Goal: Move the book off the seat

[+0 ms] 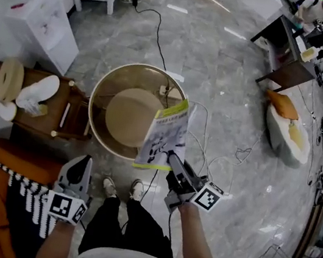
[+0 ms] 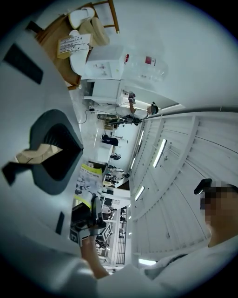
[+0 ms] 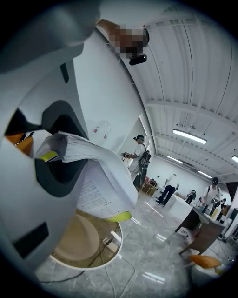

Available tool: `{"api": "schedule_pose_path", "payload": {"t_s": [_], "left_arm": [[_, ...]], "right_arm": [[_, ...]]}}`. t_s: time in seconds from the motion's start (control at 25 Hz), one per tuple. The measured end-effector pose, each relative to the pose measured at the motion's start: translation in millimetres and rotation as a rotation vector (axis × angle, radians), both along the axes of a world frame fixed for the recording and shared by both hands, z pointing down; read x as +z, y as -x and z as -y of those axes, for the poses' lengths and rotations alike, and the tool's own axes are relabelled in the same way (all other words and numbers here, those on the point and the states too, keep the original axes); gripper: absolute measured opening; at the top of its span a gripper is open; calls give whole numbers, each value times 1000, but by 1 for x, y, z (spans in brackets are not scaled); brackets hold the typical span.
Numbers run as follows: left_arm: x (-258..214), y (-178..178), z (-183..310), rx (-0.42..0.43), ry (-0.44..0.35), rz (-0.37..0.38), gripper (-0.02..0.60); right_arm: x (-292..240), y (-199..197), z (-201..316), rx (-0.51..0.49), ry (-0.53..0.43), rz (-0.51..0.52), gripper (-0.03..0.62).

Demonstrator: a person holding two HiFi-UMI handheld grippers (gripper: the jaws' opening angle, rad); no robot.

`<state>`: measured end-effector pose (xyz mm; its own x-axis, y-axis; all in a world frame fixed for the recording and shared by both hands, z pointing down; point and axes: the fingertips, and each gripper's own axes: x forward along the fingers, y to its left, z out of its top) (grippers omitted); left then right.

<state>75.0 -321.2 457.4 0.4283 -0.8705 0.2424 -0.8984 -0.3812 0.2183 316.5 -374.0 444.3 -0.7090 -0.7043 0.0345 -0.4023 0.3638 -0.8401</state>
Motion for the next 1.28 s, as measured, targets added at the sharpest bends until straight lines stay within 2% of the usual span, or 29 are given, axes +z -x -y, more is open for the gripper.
{"api": "schedule_pose_path", "payload": {"t_s": [0.2, 0.4, 0.68, 0.8, 0.96, 1.16, 1.28], "left_arm": [[30, -13, -1, -9, 53, -3, 17], [59, -17, 22, -5, 81, 0, 17], [109, 3, 48, -9, 133, 20, 17], [136, 14, 68, -23, 146, -1, 17], [127, 5, 60, -52, 168, -53, 17], [126, -2, 59, -58, 172, -67, 17], [127, -2, 64, -61, 173, -67, 17]], "right_arm": [[57, 6, 16, 1, 82, 38, 103], [116, 17, 57, -16, 100, 32, 103], [210, 53, 101, -73, 137, 8, 103], [249, 78, 134, -96, 123, -15, 103], [261, 83, 139, -107, 141, -18, 103], [275, 80, 142, -101, 168, -19, 101], [315, 69, 131, -92, 264, -111, 97]]}}
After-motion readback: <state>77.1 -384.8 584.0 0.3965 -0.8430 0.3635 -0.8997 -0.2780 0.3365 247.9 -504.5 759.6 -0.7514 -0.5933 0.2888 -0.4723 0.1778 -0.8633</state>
